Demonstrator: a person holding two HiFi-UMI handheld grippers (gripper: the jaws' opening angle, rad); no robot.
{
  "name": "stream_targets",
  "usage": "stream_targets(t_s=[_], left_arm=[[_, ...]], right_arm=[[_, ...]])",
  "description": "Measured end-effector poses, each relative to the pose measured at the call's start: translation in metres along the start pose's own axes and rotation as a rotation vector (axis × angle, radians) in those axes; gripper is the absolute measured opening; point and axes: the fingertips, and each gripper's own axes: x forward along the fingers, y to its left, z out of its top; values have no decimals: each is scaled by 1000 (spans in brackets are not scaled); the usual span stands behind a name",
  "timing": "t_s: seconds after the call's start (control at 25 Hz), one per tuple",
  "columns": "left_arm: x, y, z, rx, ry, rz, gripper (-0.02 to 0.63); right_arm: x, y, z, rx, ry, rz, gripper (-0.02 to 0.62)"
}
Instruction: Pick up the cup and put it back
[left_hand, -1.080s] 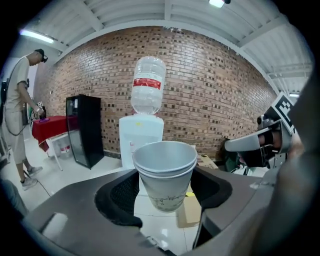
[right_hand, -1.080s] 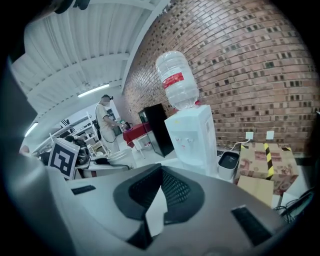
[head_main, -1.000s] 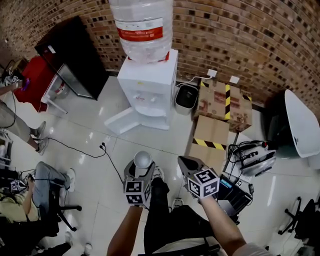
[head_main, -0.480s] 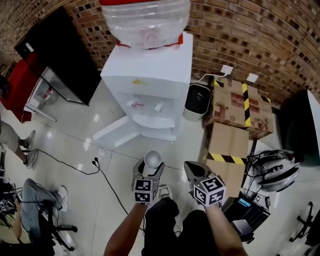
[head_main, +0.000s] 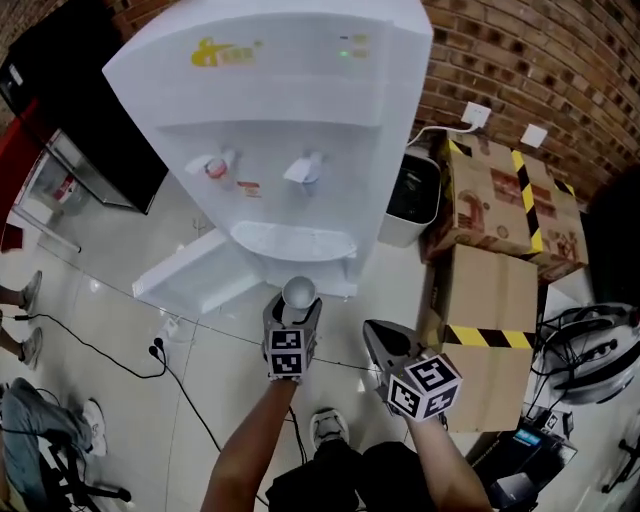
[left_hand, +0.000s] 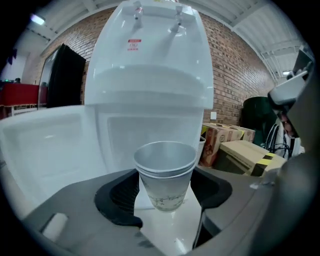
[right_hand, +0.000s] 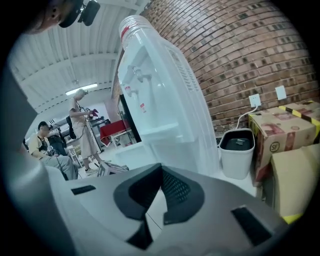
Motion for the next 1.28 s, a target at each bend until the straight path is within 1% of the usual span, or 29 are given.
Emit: stream_targets(t_s=[0.08,0.2,0.32,0.4,0.52,0.64,0.76,0.88,1.0,1.2,1.28], left_arm=[[29,4,-11,-16,-15,9,327],[71,7,-21,0,-40,18,327],[105,13,-35,14,-44,20,327],[125,17,-41,13,-42,23,328],[149,20,-46,0,-48,31,328],[169,22,-47,24,-58,33,328],[182,27,-45,30,-68,35,328],[191,30,-48,54,-59,40,328],[195,31,-55,74,-43,49,330],[197,33,-59,88,-63,50,334],[199,33,-61,81,-57,44,350]], right_arm=[[13,-9,-13,-18,-3,8,12],[28,-22,-27,-39,-11,17,12],[34,-26,-41,-8,-27,28,12],[39,-29,-49,4,-27,31,11],[44,-38,-58,-14,-15,36,11],[43,-50,-62,-15,-12,18,12],[39,-63,-68,-9,-4,-9,12],[37,-72,-72,-2,1,-26,12],[34,-74,-73,-1,0,-35,12],[31,-74,-71,-11,0,-39,12],[32,-73,-69,-17,-4,-37,12]])
